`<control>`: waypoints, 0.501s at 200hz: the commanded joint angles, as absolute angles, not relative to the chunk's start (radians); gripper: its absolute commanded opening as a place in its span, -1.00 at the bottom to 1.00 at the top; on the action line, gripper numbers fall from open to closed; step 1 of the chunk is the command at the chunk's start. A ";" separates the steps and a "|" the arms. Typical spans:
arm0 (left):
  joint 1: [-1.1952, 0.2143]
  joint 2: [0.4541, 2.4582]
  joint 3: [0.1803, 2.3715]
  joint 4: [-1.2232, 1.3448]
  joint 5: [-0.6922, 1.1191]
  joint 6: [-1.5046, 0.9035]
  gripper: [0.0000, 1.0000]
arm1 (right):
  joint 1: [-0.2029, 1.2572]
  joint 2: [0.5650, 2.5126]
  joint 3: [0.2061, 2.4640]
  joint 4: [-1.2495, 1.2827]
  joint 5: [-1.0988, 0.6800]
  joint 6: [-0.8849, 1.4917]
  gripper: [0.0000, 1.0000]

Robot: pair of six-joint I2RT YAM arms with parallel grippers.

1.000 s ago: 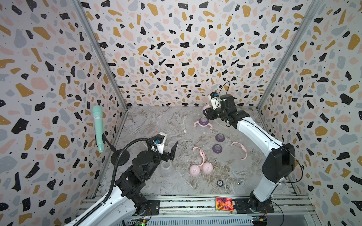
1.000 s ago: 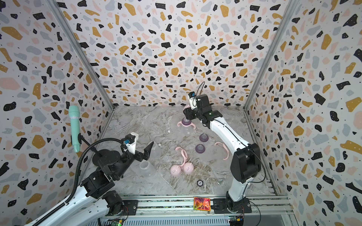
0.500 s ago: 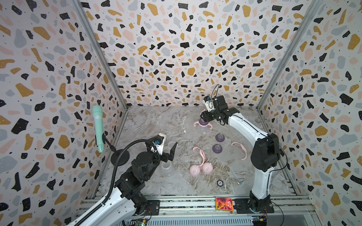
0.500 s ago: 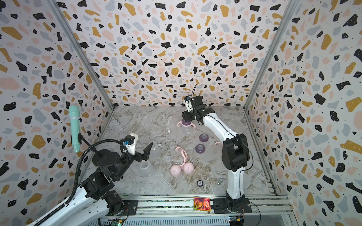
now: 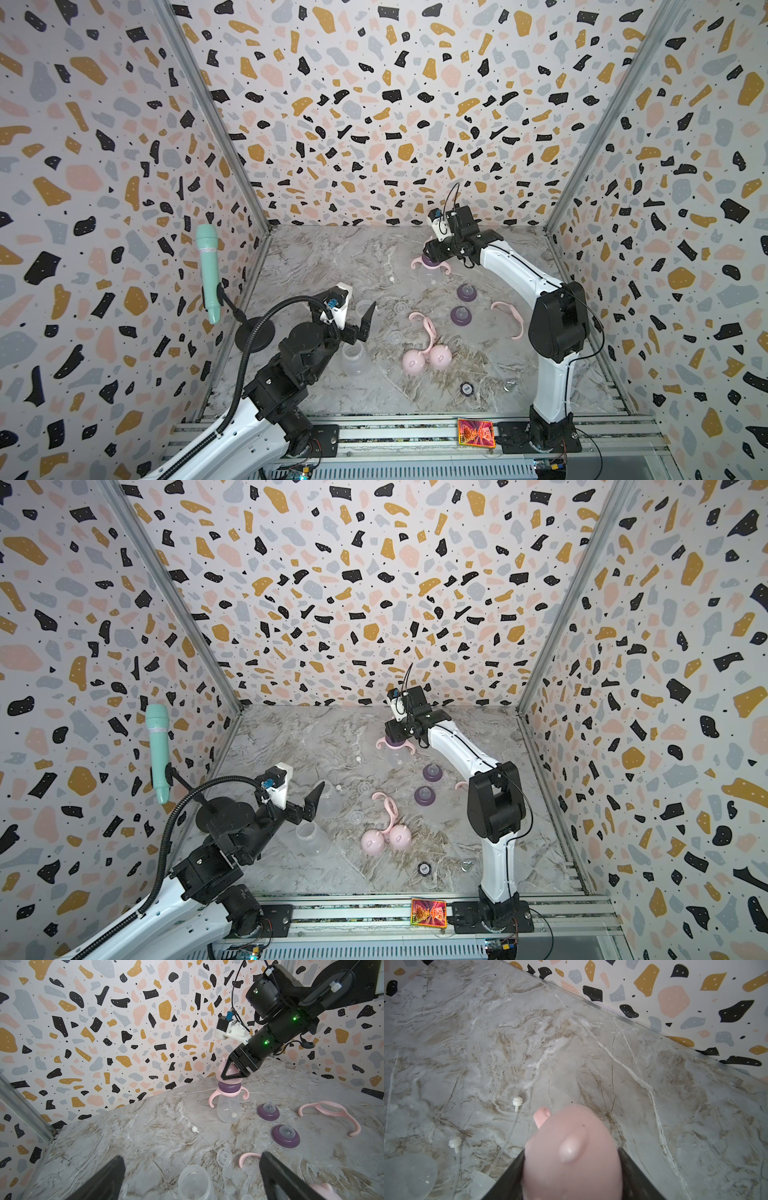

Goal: Assemble the baby bottles
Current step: Close the lid on the baby bottle.

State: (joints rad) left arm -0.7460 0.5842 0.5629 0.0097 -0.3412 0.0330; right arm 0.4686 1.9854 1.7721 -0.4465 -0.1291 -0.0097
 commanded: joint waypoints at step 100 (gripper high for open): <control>-0.742 0.585 0.558 0.057 -0.338 0.040 1.00 | 0.474 1.968 1.769 -0.459 -0.111 -0.028 0.16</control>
State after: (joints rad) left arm -0.7460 0.5850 0.5629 0.0097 -0.3408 0.0334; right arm 0.4713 1.9869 1.7721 -0.4408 -0.1230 -0.0124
